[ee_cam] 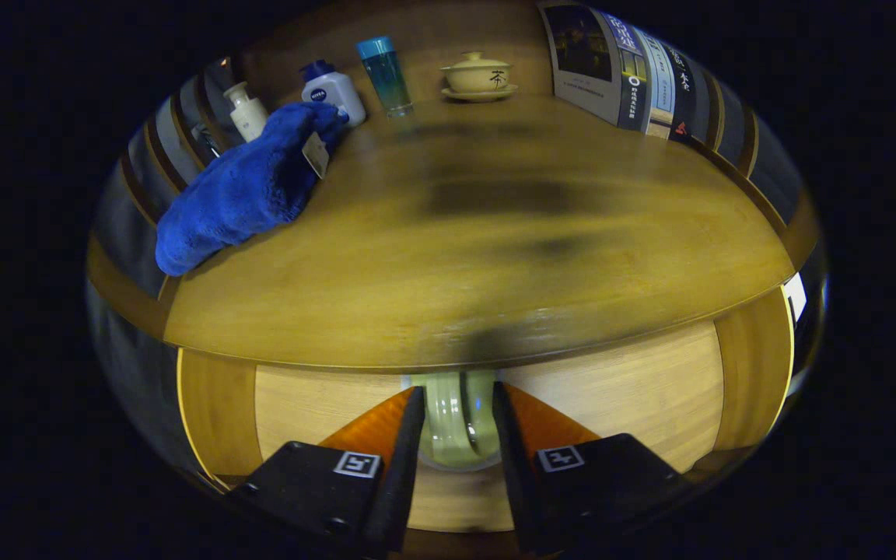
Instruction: Pull open the drawer, take out the items inside it, and place them on the countertop above the cabinet.
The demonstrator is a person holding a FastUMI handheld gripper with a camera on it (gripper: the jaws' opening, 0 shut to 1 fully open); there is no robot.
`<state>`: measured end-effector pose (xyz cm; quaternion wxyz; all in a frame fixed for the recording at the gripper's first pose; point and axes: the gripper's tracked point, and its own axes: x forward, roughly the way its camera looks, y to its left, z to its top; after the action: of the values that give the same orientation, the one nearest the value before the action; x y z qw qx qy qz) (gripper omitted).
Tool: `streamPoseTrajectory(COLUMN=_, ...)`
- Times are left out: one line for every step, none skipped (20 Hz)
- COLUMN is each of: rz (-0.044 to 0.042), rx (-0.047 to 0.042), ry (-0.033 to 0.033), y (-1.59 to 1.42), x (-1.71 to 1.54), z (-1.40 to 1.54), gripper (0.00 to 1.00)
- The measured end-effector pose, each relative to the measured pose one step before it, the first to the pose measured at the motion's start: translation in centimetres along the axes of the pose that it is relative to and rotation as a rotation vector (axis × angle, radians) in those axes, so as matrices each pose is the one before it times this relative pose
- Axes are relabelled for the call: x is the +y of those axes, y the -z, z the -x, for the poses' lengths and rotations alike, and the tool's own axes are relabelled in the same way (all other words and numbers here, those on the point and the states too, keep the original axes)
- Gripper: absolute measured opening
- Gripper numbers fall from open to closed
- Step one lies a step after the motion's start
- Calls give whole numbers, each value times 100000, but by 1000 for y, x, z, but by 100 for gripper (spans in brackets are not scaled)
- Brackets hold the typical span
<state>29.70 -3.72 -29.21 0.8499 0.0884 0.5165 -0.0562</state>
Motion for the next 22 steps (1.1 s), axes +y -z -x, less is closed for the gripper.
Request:
streamPoseTrajectory(rz=643, rx=-1785, ry=-652, y=-274, x=128, z=149, gripper=48)
streamPoseTrajectory(rz=202, rx=-1296, ry=-170, y=-47, x=100, z=66, gripper=46)
streamPoseTrajectory(rz=687, rx=153, ry=1099, y=159, x=-160, z=51, gripper=27)
streamPoseTrajectory(rz=886, rx=-491, ry=-1221, y=-70, x=152, z=136, gripper=25)
streamPoseTrajectory(rz=-87, rx=-125, ry=122, y=-18, x=-25, z=107, gripper=21)
streamPoseTrajectory(rz=101, rx=-396, ry=198, y=-159, x=-26, z=174, gripper=18)
streamPoseTrajectory(rz=108, rx=-342, ry=-758, y=33, x=122, z=133, gripper=18)
streamPoseTrajectory(rz=30, rx=-666, ry=3, y=-99, x=-23, z=244, gripper=18)
streamPoseTrajectory(rz=297, rx=-789, ry=123, y=-150, x=-6, z=371, gripper=18)
streamPoseTrajectory(rz=353, rx=-1114, ry=-96, y=-207, x=26, z=484, gripper=18)
streamPoseTrajectory(rz=659, rx=-1169, ry=-128, y=-129, x=-26, z=589, gripper=18)
streamPoseTrajectory(rz=661, rx=-463, ry=-63, y=171, x=-41, z=658, gripper=18)
streamPoseTrajectory(rz=1016, rx=-272, ry=-782, y=476, x=73, z=821, gripper=18)
streamPoseTrajectory(rz=1319, rx=-457, ry=-1018, y=419, x=132, z=826, gripper=18)
streamPoseTrajectory(rz=1338, rx=-891, ry=-984, y=484, x=127, z=968, gripper=18)
streamPoseTrajectory(rz=1682, rx=-1321, ry=-1098, y=272, x=225, z=1054, gripper=18)
streamPoseTrajectory(rz=1947, rx=-1644, ry=-1174, y=121, x=347, z=1184, gripper=18)
streamPoseTrajectory(rz=1587, rx=-2274, ry=-852, y=-223, x=331, z=1103, gripper=18)
streamPoseTrajectory(rz=1506, rx=-2318, ry=-600, y=-421, x=235, z=1171, gripper=18)
streamPoseTrajectory(rz=753, rx=-2941, ry=-391, y=-782, x=218, z=1166, gripper=17)
streamPoseTrajectory(rz=160, rx=-2429, ry=-84, y=-1017, x=59, z=1106, gripper=18)
streamPoseTrajectory(rz=454, rx=-2466, ry=117, y=-1165, x=-248, z=747, gripper=17)
